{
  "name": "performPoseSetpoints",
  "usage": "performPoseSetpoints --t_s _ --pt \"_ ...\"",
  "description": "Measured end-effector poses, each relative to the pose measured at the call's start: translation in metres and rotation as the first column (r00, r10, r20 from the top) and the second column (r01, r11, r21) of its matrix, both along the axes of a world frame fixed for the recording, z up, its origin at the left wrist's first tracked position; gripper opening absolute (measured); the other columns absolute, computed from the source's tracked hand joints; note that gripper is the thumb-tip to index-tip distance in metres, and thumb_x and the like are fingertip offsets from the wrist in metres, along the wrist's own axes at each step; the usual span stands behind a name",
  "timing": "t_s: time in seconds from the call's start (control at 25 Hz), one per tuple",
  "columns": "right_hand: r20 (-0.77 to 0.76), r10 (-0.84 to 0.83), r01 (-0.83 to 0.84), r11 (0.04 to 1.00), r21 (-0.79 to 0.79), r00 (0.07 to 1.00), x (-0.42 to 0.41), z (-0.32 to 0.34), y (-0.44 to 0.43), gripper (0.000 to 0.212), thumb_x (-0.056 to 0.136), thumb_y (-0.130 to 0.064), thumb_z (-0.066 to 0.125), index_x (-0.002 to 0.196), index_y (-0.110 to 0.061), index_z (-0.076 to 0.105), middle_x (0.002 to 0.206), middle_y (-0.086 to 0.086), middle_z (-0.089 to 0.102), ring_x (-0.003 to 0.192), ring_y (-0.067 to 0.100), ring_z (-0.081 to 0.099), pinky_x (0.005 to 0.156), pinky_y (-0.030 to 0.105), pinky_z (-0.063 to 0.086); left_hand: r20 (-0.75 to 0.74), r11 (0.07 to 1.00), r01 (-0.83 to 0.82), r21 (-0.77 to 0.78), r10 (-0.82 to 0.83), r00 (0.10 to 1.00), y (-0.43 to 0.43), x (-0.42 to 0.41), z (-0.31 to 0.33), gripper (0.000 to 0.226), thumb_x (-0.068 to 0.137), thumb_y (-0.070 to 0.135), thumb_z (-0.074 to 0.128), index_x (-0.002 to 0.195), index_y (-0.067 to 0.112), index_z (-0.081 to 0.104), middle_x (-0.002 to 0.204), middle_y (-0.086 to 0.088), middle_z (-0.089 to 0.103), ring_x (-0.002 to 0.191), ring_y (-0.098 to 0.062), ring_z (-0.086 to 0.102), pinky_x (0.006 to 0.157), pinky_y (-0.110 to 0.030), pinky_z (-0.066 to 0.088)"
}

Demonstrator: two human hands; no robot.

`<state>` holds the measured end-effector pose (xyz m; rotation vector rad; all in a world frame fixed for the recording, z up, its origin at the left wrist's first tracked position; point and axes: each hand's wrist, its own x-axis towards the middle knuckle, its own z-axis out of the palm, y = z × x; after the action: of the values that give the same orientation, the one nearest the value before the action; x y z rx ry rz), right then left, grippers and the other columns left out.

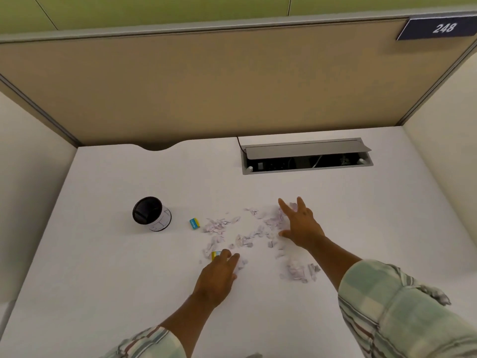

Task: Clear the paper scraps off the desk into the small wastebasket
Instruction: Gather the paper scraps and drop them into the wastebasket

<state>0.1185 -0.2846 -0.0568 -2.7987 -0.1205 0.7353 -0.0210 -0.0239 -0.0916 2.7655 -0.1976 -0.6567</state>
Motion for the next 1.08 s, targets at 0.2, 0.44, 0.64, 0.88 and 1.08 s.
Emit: performPoseSetpoints --t_s 0.2,0.44,0.64,0.88,1.08 --pt "0.076 0.114 -0.111 0.993 -0.038 0.991 -0.01 -0.019 0.014 0.061 0.095 -0.024 0.064 0.149 -0.033 0.038 0.158 0.009 0.029 0.14 0.034 0.037 0.101 0.045 0.05 0.032 0.99 -0.071 -0.124 0.076 0.997 -0.013 -0.004 -0.015 0.045 0.103 0.021 0.052 0.148 0.024 0.045 0.137 0.0 0.052 0.113 -0.016 0.063 0.087 -0.017 0.048" --pt "0.143 0.19 -0.182 0.981 -0.065 0.971 -0.032 -0.023 0.025 0.021 0.094 -0.007 0.057 0.109 -0.017 0.067 0.116 0.008 0.056 0.107 0.028 0.054 0.079 0.034 0.057 0.029 0.934 -0.26 -0.245 0.275 0.961 -0.018 0.0 -0.014 0.029 0.099 0.021 0.06 0.127 0.019 0.067 0.115 -0.003 0.065 0.104 -0.018 0.065 0.089 -0.022 0.05" --pt "0.107 -0.039 0.025 0.992 0.127 0.994 -0.035 -0.015 0.031 0.018 0.093 -0.013 0.056 0.096 -0.015 0.074 0.096 0.008 0.067 0.089 0.026 0.065 0.068 0.025 0.046 -0.003 0.794 -0.471 -0.384 0.509 0.861 -0.014 -0.002 -0.002 0.011 0.09 0.021 0.074 0.085 0.018 0.065 0.075 0.003 0.068 0.069 -0.012 0.062 0.059 -0.017 0.047" --pt "-0.052 -0.345 0.323 0.802 0.502 0.937 -0.043 0.001 0.056 0.005 0.082 -0.017 0.077 0.077 -0.017 0.078 0.075 -0.003 0.075 0.071 0.013 0.068 0.069 0.024 0.052 0.03 0.617 -0.59 -0.52 0.704 0.71 0.007 -0.009 0.016 0.009 0.084 0.012 0.08 0.091 0.018 0.078 0.086 0.005 0.073 0.078 -0.011 0.069 0.075 -0.028 0.059" --pt "-0.288 -0.438 0.509 0.555 0.658 0.851 -0.042 0.017 0.107 0.021 0.076 -0.009 0.086 0.095 -0.012 0.078 0.094 0.005 0.074 0.077 0.025 0.074 0.084 0.044 0.063 -0.119 0.314 -0.704 -0.636 0.862 0.492 0.048 -0.006 0.038 0.012 0.088 0.011 0.076 0.098 0.016 0.079 0.084 0.001 0.076 0.069 -0.015 0.073 0.072 -0.041 0.064"
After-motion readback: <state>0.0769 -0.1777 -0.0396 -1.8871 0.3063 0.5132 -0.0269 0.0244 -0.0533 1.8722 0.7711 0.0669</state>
